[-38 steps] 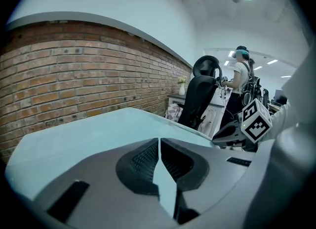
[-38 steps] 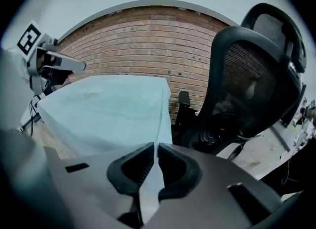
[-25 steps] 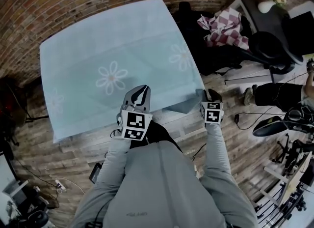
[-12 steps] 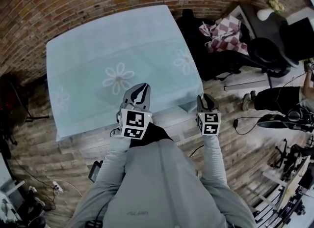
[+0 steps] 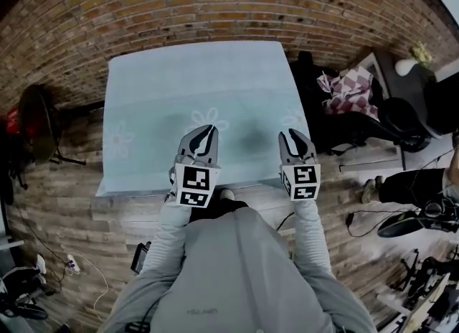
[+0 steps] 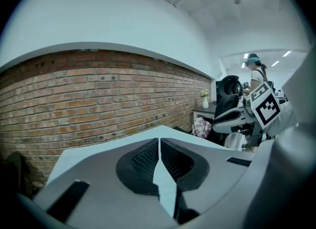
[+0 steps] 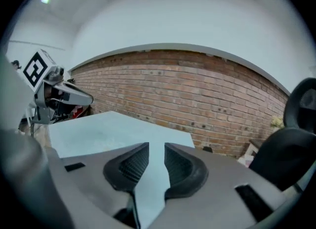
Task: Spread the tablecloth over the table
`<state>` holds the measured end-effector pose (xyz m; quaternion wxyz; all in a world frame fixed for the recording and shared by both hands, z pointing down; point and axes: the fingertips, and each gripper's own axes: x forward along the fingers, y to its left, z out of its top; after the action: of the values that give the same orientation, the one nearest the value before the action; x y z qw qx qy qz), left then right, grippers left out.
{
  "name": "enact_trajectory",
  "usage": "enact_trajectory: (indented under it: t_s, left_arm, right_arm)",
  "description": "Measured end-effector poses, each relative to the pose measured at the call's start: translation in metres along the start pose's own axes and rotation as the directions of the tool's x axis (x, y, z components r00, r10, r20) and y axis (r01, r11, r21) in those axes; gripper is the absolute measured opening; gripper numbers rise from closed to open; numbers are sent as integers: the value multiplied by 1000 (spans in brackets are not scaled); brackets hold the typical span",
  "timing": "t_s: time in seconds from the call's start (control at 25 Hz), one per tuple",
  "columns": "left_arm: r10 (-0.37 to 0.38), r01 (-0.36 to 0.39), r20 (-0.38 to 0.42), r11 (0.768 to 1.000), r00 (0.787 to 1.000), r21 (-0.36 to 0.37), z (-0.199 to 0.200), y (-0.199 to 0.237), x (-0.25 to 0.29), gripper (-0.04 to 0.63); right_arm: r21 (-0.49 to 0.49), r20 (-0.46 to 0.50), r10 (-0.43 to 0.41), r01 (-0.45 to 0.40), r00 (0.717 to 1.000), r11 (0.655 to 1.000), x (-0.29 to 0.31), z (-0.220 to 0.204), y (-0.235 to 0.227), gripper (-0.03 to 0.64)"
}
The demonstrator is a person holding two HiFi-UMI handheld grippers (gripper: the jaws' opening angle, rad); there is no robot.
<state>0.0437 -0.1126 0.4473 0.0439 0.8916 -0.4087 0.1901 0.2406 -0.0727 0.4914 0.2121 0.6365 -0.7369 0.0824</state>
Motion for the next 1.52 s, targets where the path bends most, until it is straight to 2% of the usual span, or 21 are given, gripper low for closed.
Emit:
enact_trajectory:
  t_s: [0.16,0.32,0.52,0.72,1.0,1.28,1.52]
  left_arm:
    - [102,-101,26,995,994,-22,9,43,-26,28]
    - [199,-197,40,979,979,-56,11,85,-52,28]
    - [270,-264,64,960,961,-93,22,119,-78,28]
    - [248,-240,71,966,966,-99,26,121,-85,28]
    - [198,-187,97,976,975,-112,33,108,-81,26]
    - [171,-152,146,979,974,-137,42,101,-85,25]
    - [166,-148,144,981,976,-123,41,100,-88,25]
  right_arm:
    - [-44,117,59,-54,991,998,21,60,21,100]
    - [-87,212,116,-99,970,991,35,113,44,100]
    - [-107,299,152,-125,942,986,32,160,60,98]
    - [-66,352,160,-146,922,987,13,172,55,79]
    - [-19,360,130,-132,924,991,-6,158,36,32]
    - [27,387,118,-139,915,990,-24,153,32,21]
    - [3,390,139,-152,910,988,-33,149,37,21]
